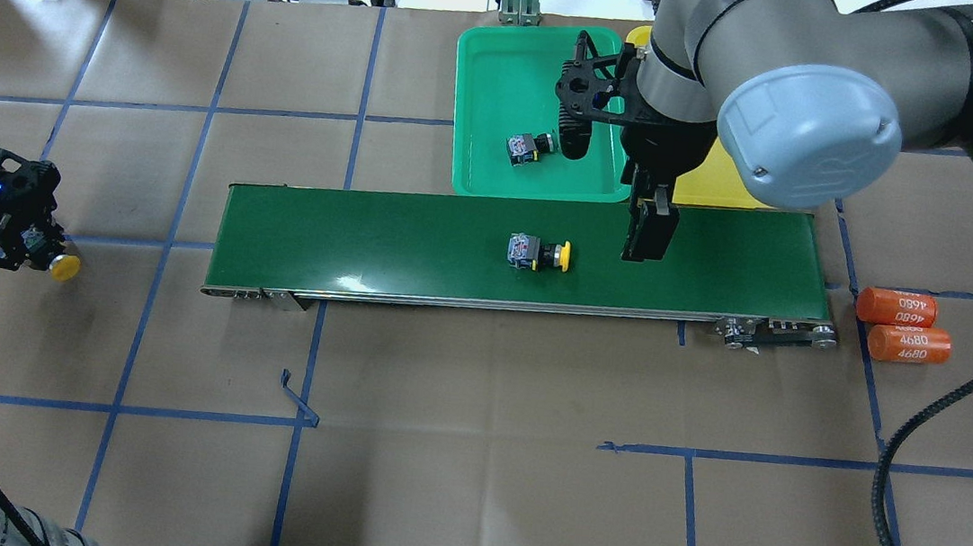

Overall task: Sort buttons by color to trays
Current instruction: 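Place the second yellow button on the conveyor while the right grasps the first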

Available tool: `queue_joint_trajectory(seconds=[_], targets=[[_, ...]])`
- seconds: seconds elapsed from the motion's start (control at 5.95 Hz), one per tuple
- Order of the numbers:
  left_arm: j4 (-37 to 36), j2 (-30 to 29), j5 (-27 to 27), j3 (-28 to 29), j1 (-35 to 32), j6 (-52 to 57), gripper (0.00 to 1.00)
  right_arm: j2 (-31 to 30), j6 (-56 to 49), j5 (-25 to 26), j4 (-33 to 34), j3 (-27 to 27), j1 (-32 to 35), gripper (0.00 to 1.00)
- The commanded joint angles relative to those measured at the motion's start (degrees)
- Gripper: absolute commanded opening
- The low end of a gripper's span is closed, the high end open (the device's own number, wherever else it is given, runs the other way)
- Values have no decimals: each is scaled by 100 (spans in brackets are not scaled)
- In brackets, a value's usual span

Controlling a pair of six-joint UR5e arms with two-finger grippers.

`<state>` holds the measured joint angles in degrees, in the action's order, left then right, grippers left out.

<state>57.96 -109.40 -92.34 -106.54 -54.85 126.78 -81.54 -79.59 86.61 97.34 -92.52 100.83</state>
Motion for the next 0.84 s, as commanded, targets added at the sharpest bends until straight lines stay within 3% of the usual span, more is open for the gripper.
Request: queue_joint_trajectory(seconds=[0.0,0.17,0.67], targets=[[879,295,269,316,-838,-2006,10,173,-346,-30,1312,-657,7,100],[1014,340,278,466,-1417,-3209,10,487,-355,-39,2079,-975,7,100],[963,261,261,494,-2712,-4380,10,999,-765,-4,2553,-1092,-158,100]])
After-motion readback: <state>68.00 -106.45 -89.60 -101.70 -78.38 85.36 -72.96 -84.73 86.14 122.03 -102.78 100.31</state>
